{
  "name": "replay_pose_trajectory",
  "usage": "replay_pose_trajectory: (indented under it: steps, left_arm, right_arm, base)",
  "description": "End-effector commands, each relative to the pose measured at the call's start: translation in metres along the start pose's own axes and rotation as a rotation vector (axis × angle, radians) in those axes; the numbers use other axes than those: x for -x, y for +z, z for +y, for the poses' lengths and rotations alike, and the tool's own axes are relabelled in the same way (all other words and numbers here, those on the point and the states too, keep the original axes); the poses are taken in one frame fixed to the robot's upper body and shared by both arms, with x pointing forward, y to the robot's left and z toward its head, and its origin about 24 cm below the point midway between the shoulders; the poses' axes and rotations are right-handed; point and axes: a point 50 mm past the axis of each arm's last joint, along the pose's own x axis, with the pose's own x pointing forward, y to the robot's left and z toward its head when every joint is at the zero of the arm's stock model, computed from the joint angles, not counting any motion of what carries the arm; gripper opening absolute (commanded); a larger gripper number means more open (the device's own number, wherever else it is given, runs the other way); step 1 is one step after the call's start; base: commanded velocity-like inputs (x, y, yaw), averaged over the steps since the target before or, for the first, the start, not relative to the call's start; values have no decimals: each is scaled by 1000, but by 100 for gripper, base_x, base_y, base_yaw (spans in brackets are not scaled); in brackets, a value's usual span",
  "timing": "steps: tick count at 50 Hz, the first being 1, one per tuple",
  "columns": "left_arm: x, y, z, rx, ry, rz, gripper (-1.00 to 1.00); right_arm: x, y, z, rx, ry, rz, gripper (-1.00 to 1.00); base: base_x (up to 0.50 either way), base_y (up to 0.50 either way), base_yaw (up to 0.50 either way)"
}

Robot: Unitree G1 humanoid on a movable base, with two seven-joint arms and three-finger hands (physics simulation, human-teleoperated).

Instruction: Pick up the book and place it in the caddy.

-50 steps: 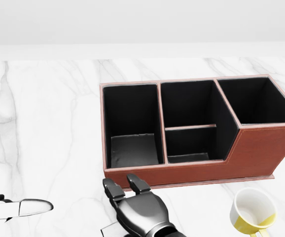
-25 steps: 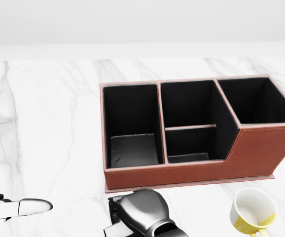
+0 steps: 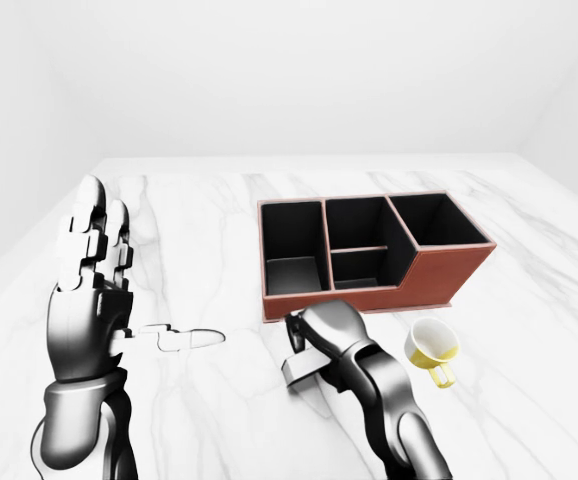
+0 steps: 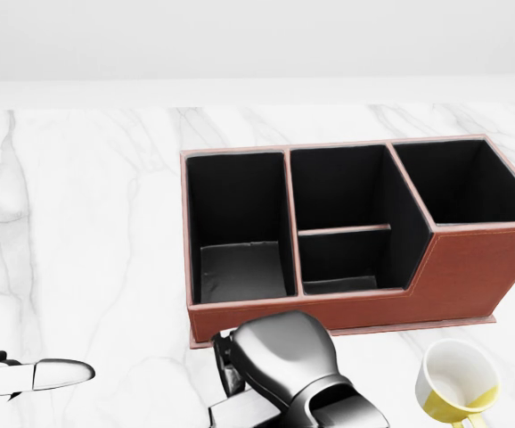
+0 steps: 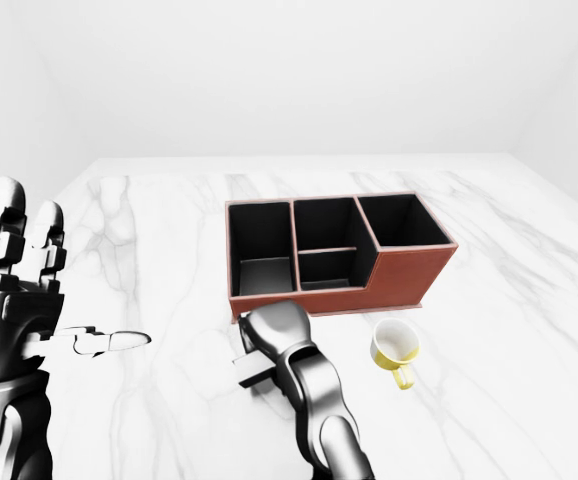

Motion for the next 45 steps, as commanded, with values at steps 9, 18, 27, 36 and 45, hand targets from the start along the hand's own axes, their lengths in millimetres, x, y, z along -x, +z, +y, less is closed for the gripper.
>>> replay_pose_trajectory:
  steps: [9,18,27,36,45]
  left_arm:
    - [0,0,0,-1,1,-1,100]
    - [0,1,0,-2,0,-5,100]
    - [0,0,0,-2,0,1,100]
    - [0,-1,-1,0,-1,3,100]
    - [-1,-2,-1,1,-2,5,100]
  right_arm:
    - [45,10,-74,16,-337,-30,-100]
    - [52,8,-92,7,-430,-31,-100]
    - [50,3,-107,2,-485,-28,-100]
    - [53,1,-125,21,-560,-28,-100]
    - [53,-1,-138,39,-606,-28,-100]
  base:
    - [0,0,0]
    - [0,0,0]
    - [0,0,0]
    - [0,0,0]
    - [0,0,0]
